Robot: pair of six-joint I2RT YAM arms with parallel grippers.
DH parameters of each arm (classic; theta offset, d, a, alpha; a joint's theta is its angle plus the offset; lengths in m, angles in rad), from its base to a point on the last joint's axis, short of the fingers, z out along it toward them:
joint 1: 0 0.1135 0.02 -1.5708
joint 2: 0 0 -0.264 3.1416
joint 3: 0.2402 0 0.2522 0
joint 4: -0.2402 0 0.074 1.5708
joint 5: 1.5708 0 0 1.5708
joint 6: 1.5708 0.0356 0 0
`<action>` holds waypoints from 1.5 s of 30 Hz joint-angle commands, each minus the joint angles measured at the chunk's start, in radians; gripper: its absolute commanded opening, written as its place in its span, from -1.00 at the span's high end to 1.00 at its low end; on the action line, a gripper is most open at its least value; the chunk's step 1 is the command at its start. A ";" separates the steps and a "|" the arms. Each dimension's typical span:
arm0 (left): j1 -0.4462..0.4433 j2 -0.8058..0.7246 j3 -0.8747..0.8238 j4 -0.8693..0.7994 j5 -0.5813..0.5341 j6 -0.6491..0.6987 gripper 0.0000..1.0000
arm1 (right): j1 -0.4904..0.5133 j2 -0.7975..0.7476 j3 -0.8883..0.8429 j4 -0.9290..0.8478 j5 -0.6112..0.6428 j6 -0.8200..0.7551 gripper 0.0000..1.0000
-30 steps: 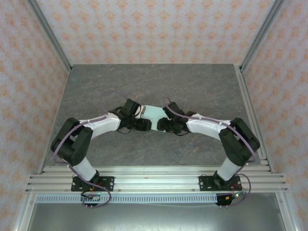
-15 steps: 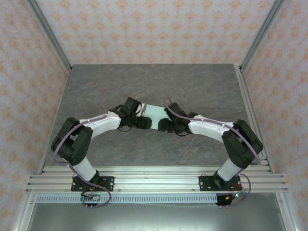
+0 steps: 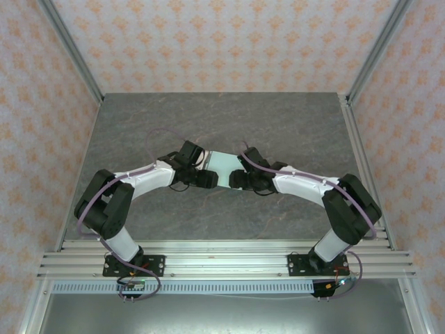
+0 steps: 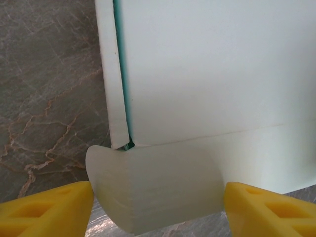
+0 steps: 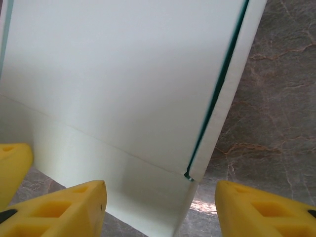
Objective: Fold the paper box
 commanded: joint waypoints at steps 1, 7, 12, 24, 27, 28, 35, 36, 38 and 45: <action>-0.001 0.003 0.031 -0.036 -0.028 0.028 -0.43 | -0.012 0.017 0.024 -0.008 0.046 -0.018 -0.21; 0.000 0.015 0.050 -0.041 -0.042 0.034 -0.44 | -0.028 0.045 0.045 0.008 0.047 -0.029 -0.21; -0.001 0.022 0.067 -0.053 -0.051 0.047 -0.47 | -0.029 0.081 0.077 0.004 0.043 -0.030 -0.20; -0.001 0.034 0.081 -0.053 -0.077 0.059 -0.47 | -0.036 0.062 0.080 0.013 0.024 -0.014 -0.23; 0.000 0.031 0.098 -0.058 -0.080 0.063 -0.47 | -0.048 0.052 0.085 0.015 0.017 -0.011 -0.28; 0.001 0.030 0.103 -0.061 -0.081 0.064 -0.47 | -0.051 0.052 0.088 0.015 0.016 -0.010 -0.28; 0.003 0.048 0.119 -0.069 -0.079 0.068 -0.46 | -0.068 0.072 0.093 0.047 0.010 0.013 -0.28; 0.004 0.050 0.120 -0.069 -0.078 0.068 -0.46 | -0.069 0.073 0.094 0.050 0.010 0.015 -0.27; 0.005 0.055 0.122 -0.071 -0.073 0.067 -0.45 | -0.073 0.081 0.101 0.057 0.005 0.016 -0.25; 0.011 0.065 0.114 -0.074 -0.083 0.058 -0.46 | -0.083 0.107 0.112 0.072 -0.021 0.023 -0.19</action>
